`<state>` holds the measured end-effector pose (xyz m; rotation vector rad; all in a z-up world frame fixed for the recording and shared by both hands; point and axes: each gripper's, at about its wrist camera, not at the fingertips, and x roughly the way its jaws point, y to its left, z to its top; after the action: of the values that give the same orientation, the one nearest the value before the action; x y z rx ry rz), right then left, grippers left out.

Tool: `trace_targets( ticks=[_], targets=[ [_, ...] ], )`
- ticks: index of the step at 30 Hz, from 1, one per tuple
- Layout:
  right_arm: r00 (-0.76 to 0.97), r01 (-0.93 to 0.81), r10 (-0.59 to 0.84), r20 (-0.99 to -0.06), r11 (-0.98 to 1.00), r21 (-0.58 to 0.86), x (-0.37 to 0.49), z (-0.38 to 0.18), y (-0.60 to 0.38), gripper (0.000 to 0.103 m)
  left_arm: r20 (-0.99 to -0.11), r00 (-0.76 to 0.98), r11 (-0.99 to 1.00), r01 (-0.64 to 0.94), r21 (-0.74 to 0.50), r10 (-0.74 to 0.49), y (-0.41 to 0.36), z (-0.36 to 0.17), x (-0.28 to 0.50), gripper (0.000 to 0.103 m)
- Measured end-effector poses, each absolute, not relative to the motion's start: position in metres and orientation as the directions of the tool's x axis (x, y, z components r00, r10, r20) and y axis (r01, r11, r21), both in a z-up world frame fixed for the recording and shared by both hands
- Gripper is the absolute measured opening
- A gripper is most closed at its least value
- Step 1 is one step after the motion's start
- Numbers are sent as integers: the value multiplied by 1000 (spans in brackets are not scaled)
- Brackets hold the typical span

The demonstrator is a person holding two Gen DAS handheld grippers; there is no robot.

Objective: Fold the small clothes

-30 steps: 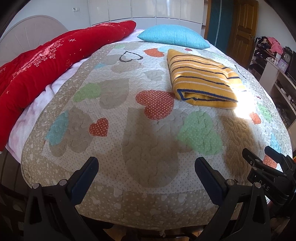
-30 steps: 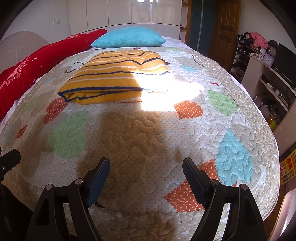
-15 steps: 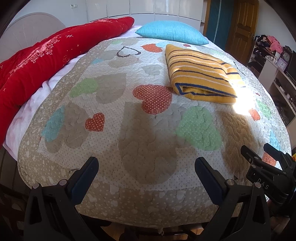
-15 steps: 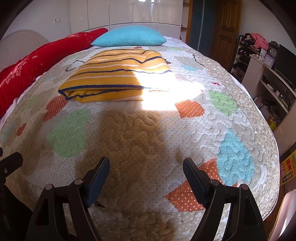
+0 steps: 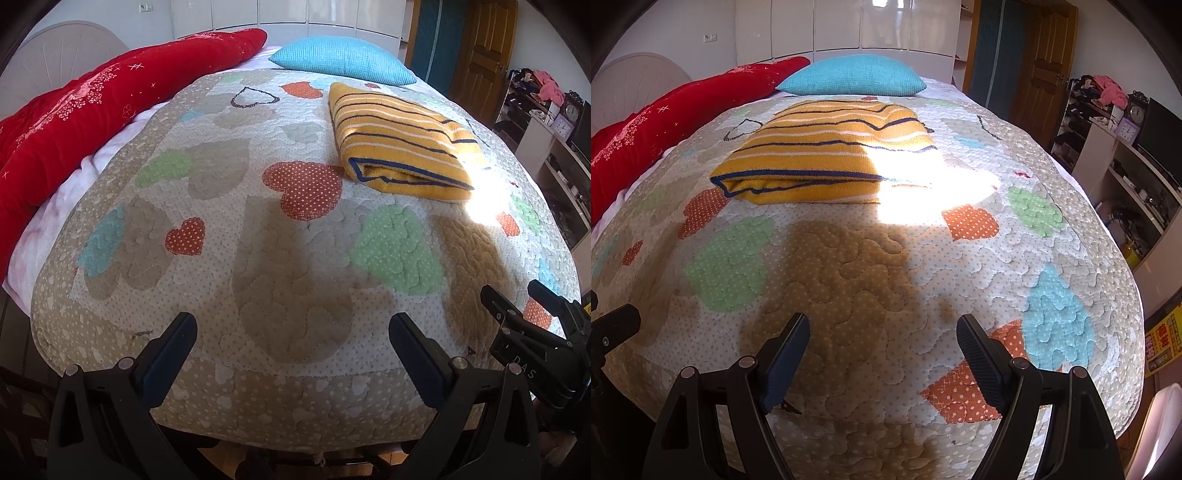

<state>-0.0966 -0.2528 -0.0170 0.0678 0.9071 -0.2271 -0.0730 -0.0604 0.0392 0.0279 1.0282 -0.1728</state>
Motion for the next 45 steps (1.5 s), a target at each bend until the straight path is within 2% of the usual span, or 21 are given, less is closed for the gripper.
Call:
trace_targets(
  ticks=[6, 10, 21, 31, 45],
  targets=[
    [590, 210, -202, -781, 973, -93, -94, -16, -246, 87, -853, 504, 986, 155, -66, -137, -59, 39, -72, 103],
    [552, 234, -298, -778, 952, -198, -90, -15, -243, 87, -853, 504, 987, 142, -71, -134, -55, 38, -72, 103],
    [574, 276, -489, -657, 871, -407, -98, 9, -234, 88, -848, 511, 987, 138, -76, -137, -58, 41, -74, 103],
    [525, 287, -465, -712, 885, -367, -98, 9, -243, 89, -850, 507, 986, 148, -75, -141, -61, 40, -75, 103],
    [519, 267, -437, -735, 899, -347, -98, 6, -241, 90, -852, 503, 985, 151, -81, -147, -62, 39, -75, 103]
  ],
)
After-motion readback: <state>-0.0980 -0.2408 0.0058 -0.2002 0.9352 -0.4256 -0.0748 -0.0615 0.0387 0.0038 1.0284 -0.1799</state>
